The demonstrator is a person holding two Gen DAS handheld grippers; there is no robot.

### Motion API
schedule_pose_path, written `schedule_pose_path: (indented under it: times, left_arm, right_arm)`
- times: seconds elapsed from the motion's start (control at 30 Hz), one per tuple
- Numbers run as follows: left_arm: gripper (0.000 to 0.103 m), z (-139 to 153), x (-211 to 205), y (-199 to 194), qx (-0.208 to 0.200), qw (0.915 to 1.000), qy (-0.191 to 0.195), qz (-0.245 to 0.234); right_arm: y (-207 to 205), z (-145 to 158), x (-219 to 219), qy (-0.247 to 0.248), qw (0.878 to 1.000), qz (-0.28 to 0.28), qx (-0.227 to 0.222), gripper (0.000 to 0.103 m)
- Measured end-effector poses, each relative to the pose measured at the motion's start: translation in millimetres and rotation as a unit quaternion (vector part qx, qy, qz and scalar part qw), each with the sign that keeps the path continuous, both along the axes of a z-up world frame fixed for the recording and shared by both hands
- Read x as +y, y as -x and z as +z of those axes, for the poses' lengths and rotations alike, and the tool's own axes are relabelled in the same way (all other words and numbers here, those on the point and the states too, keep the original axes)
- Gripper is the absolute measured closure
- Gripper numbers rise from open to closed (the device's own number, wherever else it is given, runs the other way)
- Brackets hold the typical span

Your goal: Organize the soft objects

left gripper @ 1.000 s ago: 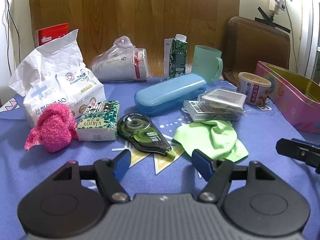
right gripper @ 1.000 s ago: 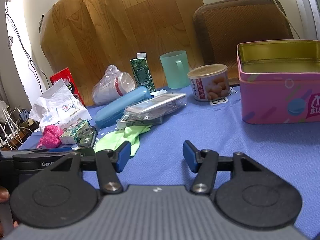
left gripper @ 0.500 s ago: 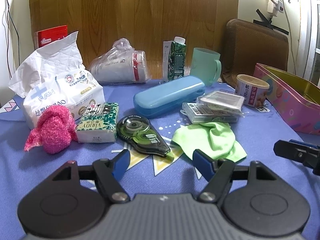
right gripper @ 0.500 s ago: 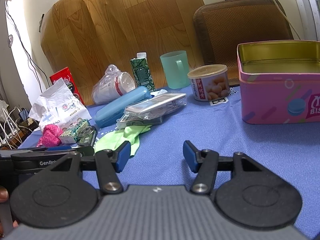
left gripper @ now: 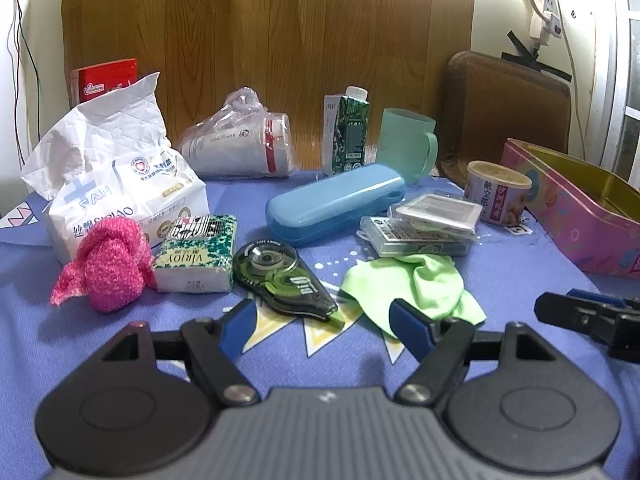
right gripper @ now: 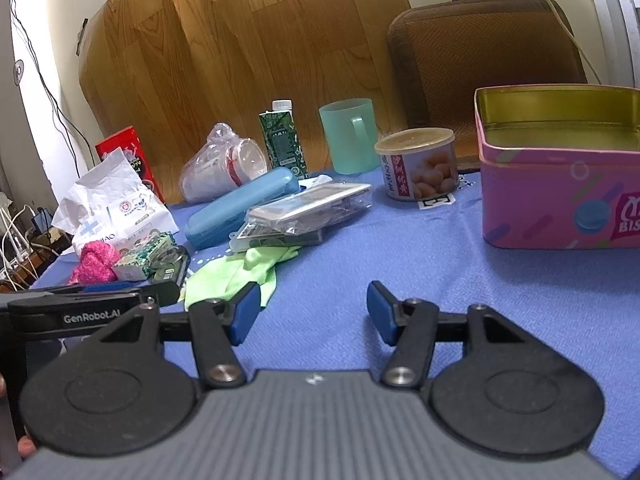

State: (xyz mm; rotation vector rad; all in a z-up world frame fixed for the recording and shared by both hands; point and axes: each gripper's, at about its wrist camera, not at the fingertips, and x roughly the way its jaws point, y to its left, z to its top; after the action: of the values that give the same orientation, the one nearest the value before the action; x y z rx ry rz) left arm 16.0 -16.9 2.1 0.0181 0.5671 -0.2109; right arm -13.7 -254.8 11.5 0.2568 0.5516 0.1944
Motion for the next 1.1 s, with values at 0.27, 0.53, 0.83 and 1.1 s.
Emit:
schedule_pose_path:
  times: [0.27, 0.53, 0.83, 1.1]
  left_arm:
    - [0.026, 3, 5, 4, -0.013, 0.9998, 0.016, -0.007]
    - [0.024, 9, 31, 14, -0.021, 0.9979, 0.062, -0.002]
    - [0.018, 11, 97, 58, -0.066, 0.9952, 0.038, 0.061]
    - [0.018, 17, 156, 54, -0.085, 0.9784, 0.122, 0.143]
  right_arm:
    - [2, 0, 12, 0.038, 0.999, 0.002, 0.002, 0.042]
    - [4, 0, 19, 0.060, 0.998, 0.004, 0.005, 0.042]
    - [-2, 8, 33, 0.074, 0.996, 0.043, -0.012, 0.042]
    - [-25, 28, 85, 0.099, 0.985, 0.135, -0.040, 0.040]
